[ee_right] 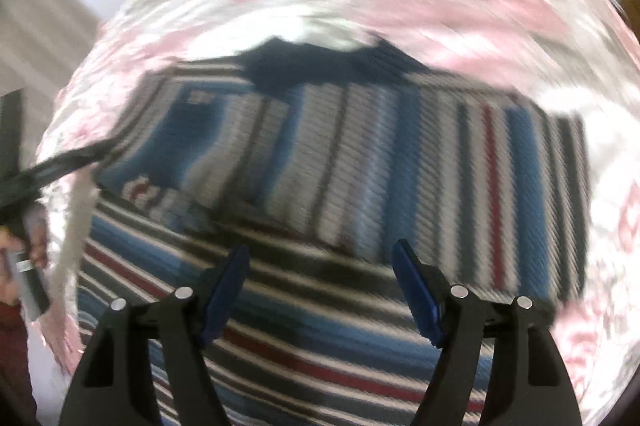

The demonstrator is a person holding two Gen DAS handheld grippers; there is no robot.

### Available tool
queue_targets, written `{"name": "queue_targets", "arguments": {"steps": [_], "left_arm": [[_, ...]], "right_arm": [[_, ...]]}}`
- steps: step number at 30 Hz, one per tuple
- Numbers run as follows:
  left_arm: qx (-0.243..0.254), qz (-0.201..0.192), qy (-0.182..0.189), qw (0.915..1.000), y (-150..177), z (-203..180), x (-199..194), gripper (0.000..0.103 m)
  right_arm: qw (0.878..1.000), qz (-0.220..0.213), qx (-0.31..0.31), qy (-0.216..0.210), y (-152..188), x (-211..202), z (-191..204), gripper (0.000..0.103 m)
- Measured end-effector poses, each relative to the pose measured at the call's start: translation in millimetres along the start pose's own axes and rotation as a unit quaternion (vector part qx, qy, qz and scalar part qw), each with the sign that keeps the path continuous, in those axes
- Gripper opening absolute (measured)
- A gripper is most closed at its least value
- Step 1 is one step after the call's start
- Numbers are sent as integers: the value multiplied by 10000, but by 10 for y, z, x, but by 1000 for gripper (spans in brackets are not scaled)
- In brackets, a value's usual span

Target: Fold small clothes

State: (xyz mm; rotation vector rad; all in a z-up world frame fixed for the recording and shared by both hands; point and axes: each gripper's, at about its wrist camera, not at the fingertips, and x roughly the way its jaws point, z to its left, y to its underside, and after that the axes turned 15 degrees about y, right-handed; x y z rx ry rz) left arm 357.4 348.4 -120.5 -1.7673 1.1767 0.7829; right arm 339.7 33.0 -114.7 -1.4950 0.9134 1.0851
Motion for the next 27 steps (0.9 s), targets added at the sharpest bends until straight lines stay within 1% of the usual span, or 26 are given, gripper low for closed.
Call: {"name": "queue_targets", "arguments": {"steps": [2, 5, 9, 11, 12, 13, 15, 17, 18, 19, 20, 22, 24, 25, 26, 27], "left_arm": [[-72, 104, 65, 9999, -7, 76, 65, 56], [-112, 163, 153, 9997, -13, 160, 150, 56], [-358, 148, 417, 9984, -49, 273, 138, 56], [-398, 167, 510, 9978, -49, 312, 120, 56], [-399, 175, 538, 9976, -52, 320, 118, 56], [-386, 184, 554, 9976, -50, 325, 119, 56], [-326, 193, 512, 9980, -43, 305, 138, 56], [-245, 201, 440, 9985, -38, 276, 158, 56], [-207, 201, 399, 9988, -37, 260, 169, 56], [-166, 202, 359, 9990, -30, 247, 178, 56], [-154, 186, 329, 9992, -24, 247, 179, 56], [-173, 167, 344, 9991, -20, 251, 173, 56], [-218, 131, 382, 9989, -20, 260, 170, 56], [-239, 108, 410, 9988, -16, 263, 165, 56], [-239, 98, 423, 9988, -13, 273, 160, 56], [-224, 88, 432, 9988, -9, 275, 158, 56]], "right_arm": [[9992, -103, -354, -147, -159, -43, 334, 74], [9969, -139, -722, -291, -278, -10, 699, 73], [9929, -72, -1148, -303, -350, 170, 1088, 70], [9920, -17, -1245, -215, -360, 259, 1195, 71], [9910, 24, -1334, -83, -381, 349, 1253, 72], [9906, 36, -1368, 50, -392, 402, 1295, 71], [9896, 60, -1408, 287, -404, 518, 1341, 67], [9878, 45, -1466, 522, -402, 628, 1333, 48], [9869, -3, -1494, 614, -394, 646, 1323, 43], [9863, -38, -1511, 658, -390, 648, 1314, 35], [9872, -74, -1467, 614, -388, 633, 1283, 25], [9933, -67, -1113, 297, -406, 578, 1113, 15], [9986, 19, -349, -393, -430, 536, 797, 15], [9975, 51, -22, -700, -423, 525, 645, 15], [9939, 112, 416, -1014, -389, 525, 434, 15], [9906, 137, 668, -1186, -354, 528, 290, 16]]}}
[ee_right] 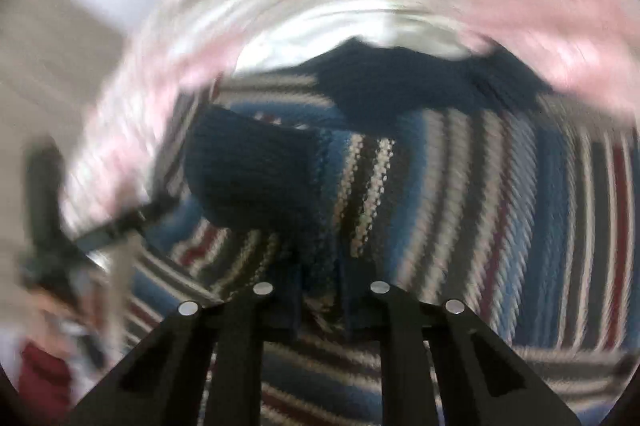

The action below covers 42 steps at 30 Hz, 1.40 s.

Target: Fold small clothes

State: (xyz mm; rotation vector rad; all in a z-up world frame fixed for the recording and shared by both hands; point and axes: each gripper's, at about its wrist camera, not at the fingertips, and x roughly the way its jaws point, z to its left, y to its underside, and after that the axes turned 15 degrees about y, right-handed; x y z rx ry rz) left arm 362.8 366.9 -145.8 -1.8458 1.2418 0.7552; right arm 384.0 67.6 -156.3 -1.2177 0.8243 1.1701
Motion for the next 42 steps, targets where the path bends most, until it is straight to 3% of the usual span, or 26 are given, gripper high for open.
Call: {"name": "queue_targets", "arguments": {"steps": [1, 3, 4, 6, 8, 11, 13, 15, 17, 18, 20, 22, 25, 27, 28, 32, 35, 38, 40, 42], "left_arm": [[32, -8, -1, 10000, 6, -3, 3, 56], [67, -29, -11, 10000, 17, -2, 2, 56], [74, -58, -13, 10000, 26, -4, -3, 56], [75, -106, -7, 9999, 42, -7, -15, 56], [55, -185, -4, 9998, 77, -26, -55, 56], [71, -318, -10, 9995, 126, -82, -150, 57], [118, -416, -11, 9991, 163, -122, -230, 60], [204, -469, -52, 9987, 196, -159, -289, 62], [335, -494, -114, 9982, 230, -195, -335, 65], [383, -492, -137, 9980, 246, -207, -348, 66], [480, -494, -194, 9974, 268, -225, -373, 66], [542, -573, -224, 9966, 280, -232, -415, 66], [732, -831, -373, 9932, 301, -265, -479, 68], [868, -873, -474, 9913, 326, -307, -461, 71], [916, -783, -504, 9914, 342, -322, -412, 71], [916, -500, -583, 9928, 404, -331, -235, 72], [1067, -481, -705, 9906, 434, -353, -193, 75], [1158, -414, -822, 9890, 431, -375, -133, 77], [1161, -367, -842, 9890, 432, -374, -88, 78], [1168, -324, -885, 9887, 440, -372, -43, 79]], "right_arm": [[9994, 16, 278, -187, 46, -30, -193, 20], [9981, 119, 561, -220, 174, -41, -488, 41], [9978, 134, 640, -112, 251, -45, -644, 56], [9975, 52, 704, -24, 342, -78, -878, 64], [9942, 65, 970, -452, 395, -106, -1137, 70], [9892, 57, 1252, -765, 361, -135, -1262, 81], [9895, 119, 1253, -713, 288, -114, -1253, 82], [9925, 209, 1093, -501, 205, -50, -1185, 75], [9968, 254, 754, 36, 139, 28, -993, 45], [9976, 213, 544, 380, 119, 43, -912, 37], [9976, 116, 351, 578, 117, 14, -849, 13], [9980, -107, 285, 553, 75, -101, -810, 10], [9942, -951, 203, 452, -27, -463, -828, 9], [9902, -1253, 270, 550, -98, -584, -894, 9], [9902, -1202, 276, 660, -137, -545, -922, 10], [9915, -394, 587, 1091, -100, -205, -1185, 29], [9921, -228, 921, 820, -12, -170, -1380, 37], [9929, -57, 956, 702, 31, -114, -1424, 34], [9926, -62, 733, 965, 22, -88, -1376, 24], [9897, -58, 599, 1302, 13, -59, -1291, 20]]}}
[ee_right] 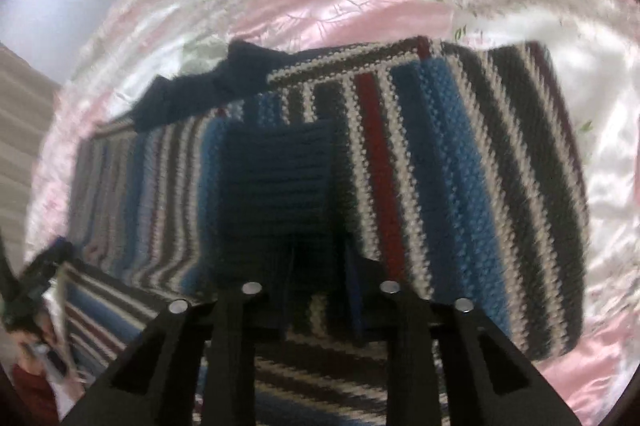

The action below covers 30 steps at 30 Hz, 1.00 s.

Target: Fold small clothes

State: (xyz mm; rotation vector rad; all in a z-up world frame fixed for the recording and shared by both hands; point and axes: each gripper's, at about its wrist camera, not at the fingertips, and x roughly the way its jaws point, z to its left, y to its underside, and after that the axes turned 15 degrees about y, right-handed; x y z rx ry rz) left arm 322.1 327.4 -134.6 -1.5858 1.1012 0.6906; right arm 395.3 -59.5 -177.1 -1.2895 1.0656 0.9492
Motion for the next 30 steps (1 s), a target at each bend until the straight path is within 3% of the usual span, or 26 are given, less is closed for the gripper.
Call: {"name": "queue_targets", "arguments": {"steps": [6, 8, 10, 14, 19, 24, 26, 30], "left_arm": [[81, 83, -231, 9997, 40, -16, 64, 81], [-42, 167, -144, 9997, 65, -32, -45, 81], [-139, 169, 85, 9997, 165, -57, -228, 82], [-81, 398, 128, 9991, 586, -104, -557, 85], [-272, 763, 32, 9967, 1300, -14, -897, 86], [-380, 1049, -25, 9938, 1862, -12, -1116, 86], [-412, 1062, 107, 9934, 2049, -69, -1207, 87], [-513, 1084, 404, 9920, 2273, -178, -1267, 88]], "right_arm": [[9987, -145, -172, 454, 89, -14, 97, 25], [9993, -219, -5, 309, 161, -155, 31, 47], [9994, -329, 89, 117, 315, -342, -54, 52], [9995, -301, -6, -98, 874, -650, -159, 54], [9996, -157, -232, 84, 1764, -940, -250, 56], [9997, 16, -161, 160, 2425, -1149, -432, 61], [9996, 33, -115, 270, 2652, -1250, -505, 67], [9996, 193, 68, 179, 3046, -1343, -596, 69]]}}
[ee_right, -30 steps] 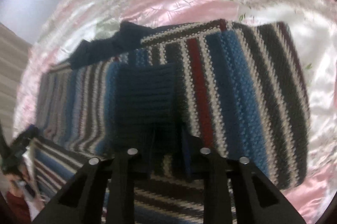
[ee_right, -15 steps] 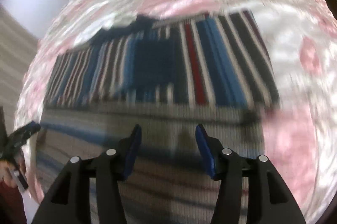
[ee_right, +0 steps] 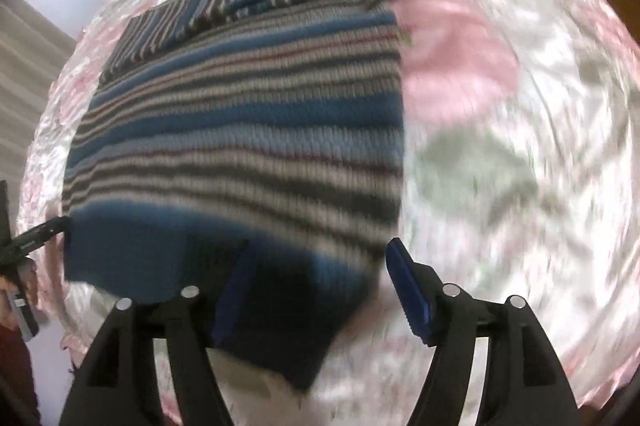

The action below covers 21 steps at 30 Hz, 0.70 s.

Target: Fold small clothes

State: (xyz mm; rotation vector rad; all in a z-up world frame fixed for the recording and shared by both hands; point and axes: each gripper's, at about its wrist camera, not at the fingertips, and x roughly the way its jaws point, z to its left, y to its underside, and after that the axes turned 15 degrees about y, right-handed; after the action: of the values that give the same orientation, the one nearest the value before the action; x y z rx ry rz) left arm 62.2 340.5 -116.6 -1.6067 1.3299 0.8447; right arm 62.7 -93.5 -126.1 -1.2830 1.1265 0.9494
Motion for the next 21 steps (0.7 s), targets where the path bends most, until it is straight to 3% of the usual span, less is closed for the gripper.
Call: {"name": "queue_targets", "arguments": {"steps": [9, 16, 18, 21], "left_arm": [[-243, -103, 242, 9994, 275, -141, 114, 86], [-422, -197, 130, 9988, 297, -204, 110, 71], [-603, -139, 505, 9968, 318, -203, 83, 61], [-704, -133, 683, 9951, 341, -233, 70, 59]], "right_arm": [[9994, 263, 207, -78, 428, 98, -25, 69], [9980, 418, 352, -319, 474, 250, 61, 67], [9977, 407, 389, -375, 467, 259, 93, 65], [9972, 389, 338, -538, 467, 228, 148, 56]]}}
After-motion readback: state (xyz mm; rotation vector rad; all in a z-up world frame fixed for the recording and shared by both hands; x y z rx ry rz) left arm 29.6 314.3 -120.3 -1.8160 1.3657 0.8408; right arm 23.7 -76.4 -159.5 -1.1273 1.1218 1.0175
